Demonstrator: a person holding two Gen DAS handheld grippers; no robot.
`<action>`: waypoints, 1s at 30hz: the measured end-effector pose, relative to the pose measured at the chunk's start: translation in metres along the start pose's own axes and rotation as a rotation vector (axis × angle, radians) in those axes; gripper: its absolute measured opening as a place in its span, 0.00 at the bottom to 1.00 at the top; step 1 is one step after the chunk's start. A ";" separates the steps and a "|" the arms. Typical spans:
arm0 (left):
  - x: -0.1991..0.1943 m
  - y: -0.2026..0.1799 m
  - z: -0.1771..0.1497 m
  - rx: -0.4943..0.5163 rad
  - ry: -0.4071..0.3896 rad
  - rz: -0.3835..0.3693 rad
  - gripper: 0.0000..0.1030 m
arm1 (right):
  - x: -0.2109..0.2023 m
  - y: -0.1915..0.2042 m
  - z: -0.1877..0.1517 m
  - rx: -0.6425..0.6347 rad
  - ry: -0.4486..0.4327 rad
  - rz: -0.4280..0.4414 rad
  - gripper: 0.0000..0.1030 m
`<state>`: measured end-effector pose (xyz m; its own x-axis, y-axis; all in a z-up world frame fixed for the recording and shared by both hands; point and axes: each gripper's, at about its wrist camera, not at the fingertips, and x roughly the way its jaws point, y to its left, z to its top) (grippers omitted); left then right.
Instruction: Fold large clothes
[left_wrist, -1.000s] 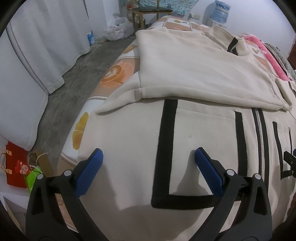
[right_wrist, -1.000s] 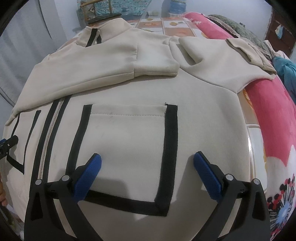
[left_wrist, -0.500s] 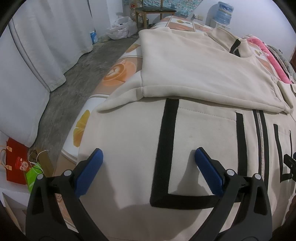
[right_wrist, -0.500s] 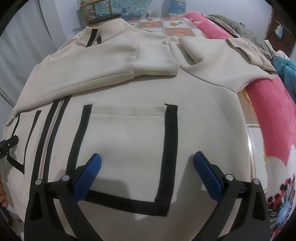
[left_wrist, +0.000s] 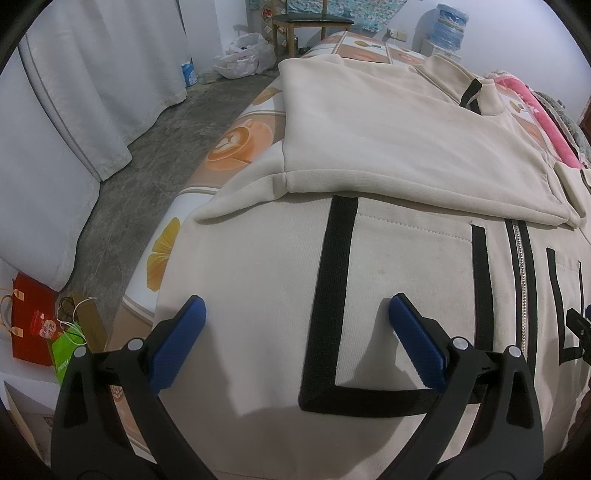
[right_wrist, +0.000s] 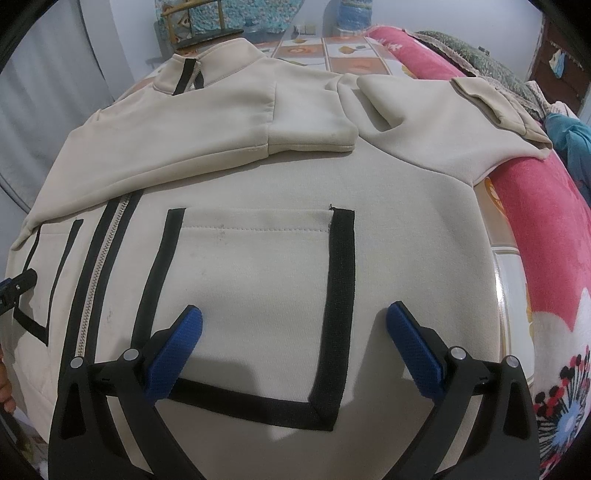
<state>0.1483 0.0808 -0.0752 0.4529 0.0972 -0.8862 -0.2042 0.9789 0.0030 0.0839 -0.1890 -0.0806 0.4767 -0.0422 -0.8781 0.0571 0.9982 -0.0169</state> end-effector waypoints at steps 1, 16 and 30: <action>0.000 0.000 0.000 0.000 0.000 0.000 0.94 | 0.000 0.000 0.000 0.000 0.000 0.000 0.94; 0.000 0.001 0.000 0.000 0.000 0.000 0.94 | 0.000 0.000 -0.001 -0.001 -0.004 0.001 0.94; -0.001 0.002 -0.001 0.001 -0.002 -0.001 0.94 | -0.001 0.001 0.000 -0.005 -0.009 0.003 0.94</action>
<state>0.1469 0.0829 -0.0749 0.4547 0.0964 -0.8854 -0.2027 0.9792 0.0025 0.0835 -0.1884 -0.0800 0.4851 -0.0393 -0.8736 0.0511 0.9986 -0.0165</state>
